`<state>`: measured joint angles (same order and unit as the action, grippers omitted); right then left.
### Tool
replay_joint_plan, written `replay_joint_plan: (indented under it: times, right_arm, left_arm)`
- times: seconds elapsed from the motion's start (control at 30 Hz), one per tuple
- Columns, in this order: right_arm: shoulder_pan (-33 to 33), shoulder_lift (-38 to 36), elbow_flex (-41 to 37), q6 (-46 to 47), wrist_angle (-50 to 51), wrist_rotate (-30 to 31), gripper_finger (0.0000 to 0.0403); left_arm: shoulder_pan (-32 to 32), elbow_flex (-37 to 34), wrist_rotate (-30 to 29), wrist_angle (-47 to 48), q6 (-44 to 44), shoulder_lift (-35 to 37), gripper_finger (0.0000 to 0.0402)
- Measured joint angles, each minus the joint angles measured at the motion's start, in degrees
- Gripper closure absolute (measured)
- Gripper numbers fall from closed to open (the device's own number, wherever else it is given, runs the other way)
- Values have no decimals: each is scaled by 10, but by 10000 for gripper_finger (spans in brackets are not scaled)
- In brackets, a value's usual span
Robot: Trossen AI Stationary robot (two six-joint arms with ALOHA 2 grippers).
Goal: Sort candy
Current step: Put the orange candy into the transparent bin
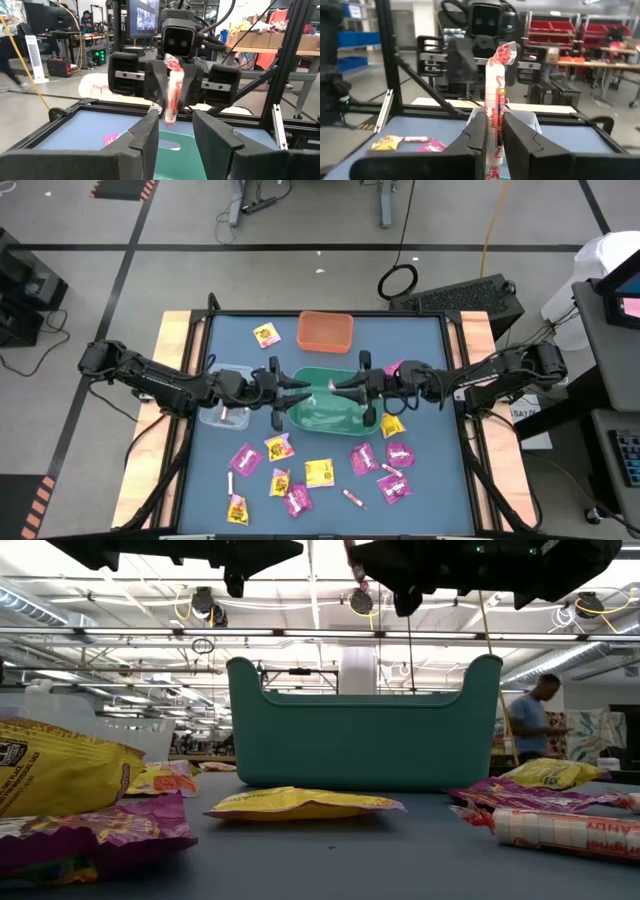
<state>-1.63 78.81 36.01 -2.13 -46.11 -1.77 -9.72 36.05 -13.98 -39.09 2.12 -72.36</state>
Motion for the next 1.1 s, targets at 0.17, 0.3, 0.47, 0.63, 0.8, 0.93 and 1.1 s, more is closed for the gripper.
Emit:
replay_joint_plan:
  times: [0.17, 0.3, 0.47, 0.63, 0.8, 0.93, 1.1]
  right_arm:
    - [-9, 0, 0, -73, 0, 0, 367]
    - [-21, 0, 0, -98, 0, -1, 367]
    - [-26, 0, 0, -108, -5, 0, 367]
    - [-26, 0, 0, -107, -6, 3, 367]
    - [-26, 0, 0, -106, -5, 2, 367]
    - [-26, 0, 0, -106, -4, 2, 367]
    - [-26, 0, 0, -106, -4, 4, 367]
  left_arm:
    - [-3, 0, 4, -7, -51, -4, 274]
    - [-6, 0, 5, -45, -59, -26, 274]
    - [-5, 0, 9, -134, -95, -72, 274]
    - [-5, 26, 57, -159, -105, -114, 260]
    - [-4, 68, 45, -158, -106, -161, 207]
    - [0, 91, 14, -161, -107, -183, 176]
    - [3, 106, 13, -159, -116, -194, 174]
